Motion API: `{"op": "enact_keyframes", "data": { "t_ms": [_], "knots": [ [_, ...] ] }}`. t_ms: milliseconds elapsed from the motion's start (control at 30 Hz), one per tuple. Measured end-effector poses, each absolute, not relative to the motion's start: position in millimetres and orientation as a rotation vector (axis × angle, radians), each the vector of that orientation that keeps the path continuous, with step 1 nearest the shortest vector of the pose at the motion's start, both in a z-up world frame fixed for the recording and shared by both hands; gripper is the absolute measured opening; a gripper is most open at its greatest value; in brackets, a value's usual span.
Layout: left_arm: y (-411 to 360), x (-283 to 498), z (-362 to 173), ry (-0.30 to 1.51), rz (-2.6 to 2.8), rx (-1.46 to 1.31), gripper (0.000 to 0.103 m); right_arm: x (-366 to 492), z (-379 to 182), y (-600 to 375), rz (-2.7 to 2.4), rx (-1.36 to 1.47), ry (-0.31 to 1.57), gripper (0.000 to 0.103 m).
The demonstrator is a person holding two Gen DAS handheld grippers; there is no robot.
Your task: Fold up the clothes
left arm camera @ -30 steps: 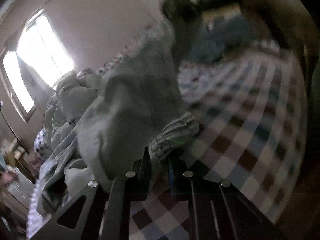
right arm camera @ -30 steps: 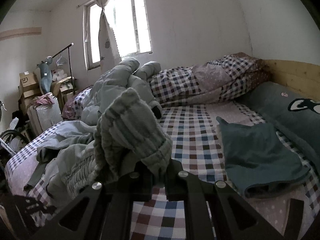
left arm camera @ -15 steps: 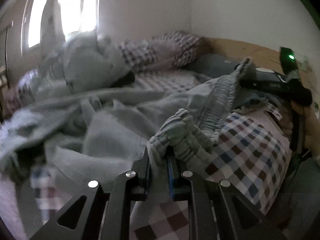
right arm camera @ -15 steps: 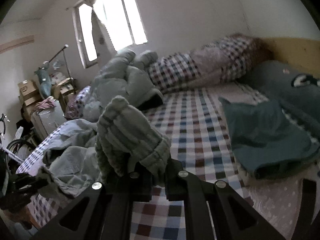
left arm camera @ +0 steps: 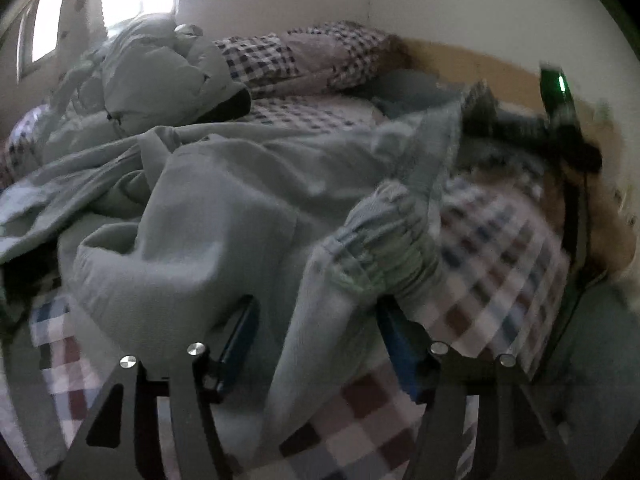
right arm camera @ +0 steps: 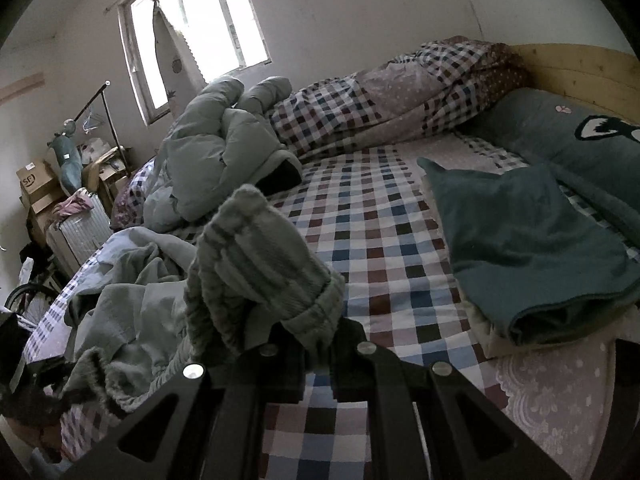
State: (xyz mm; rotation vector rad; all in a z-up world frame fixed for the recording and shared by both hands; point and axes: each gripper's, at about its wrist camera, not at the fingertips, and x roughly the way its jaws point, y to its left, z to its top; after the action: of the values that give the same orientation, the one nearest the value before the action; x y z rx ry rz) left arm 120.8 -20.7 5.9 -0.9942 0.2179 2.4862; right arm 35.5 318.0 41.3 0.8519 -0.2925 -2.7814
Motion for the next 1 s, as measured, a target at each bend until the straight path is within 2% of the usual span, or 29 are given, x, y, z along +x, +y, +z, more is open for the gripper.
{"op": "enact_keyframes", "data": {
  "t_ms": [333,700,767,833,900,967,1000],
  "knots": [
    [4.9,162.7,-0.1,0.648,2.562,-0.852,0.066,28.7,42.4,310.6,-2.799,0.849,-0.306,0.007],
    [21.8,178.1,-8.9,0.871,2.554,-0.754,0.064,27.9,43.5,309.2,-2.805,0.847,-0.302,0.007],
    [25.8,177.2,-9.3,0.895,2.561,-0.739,0.058,28.0,43.4,308.8,-2.806,0.847,-0.297,0.007],
    [27.0,175.9,-10.1,0.916,2.577,-0.733,0.045,28.1,43.2,308.4,-2.807,0.846,-0.293,0.007],
    [28.6,173.4,-11.6,0.935,2.588,-0.735,0.036,28.3,43.1,308.1,-2.807,0.846,-0.29,0.007],
    [32.3,171.8,-14.3,0.971,2.588,-0.736,0.032,28.3,43.2,307.8,-2.807,0.846,-0.287,0.007],
    [34.8,171.9,-16.4,0.999,2.582,-0.734,0.026,28.7,43.2,307.7,-2.807,0.846,-0.285,0.007]
  ]
}}
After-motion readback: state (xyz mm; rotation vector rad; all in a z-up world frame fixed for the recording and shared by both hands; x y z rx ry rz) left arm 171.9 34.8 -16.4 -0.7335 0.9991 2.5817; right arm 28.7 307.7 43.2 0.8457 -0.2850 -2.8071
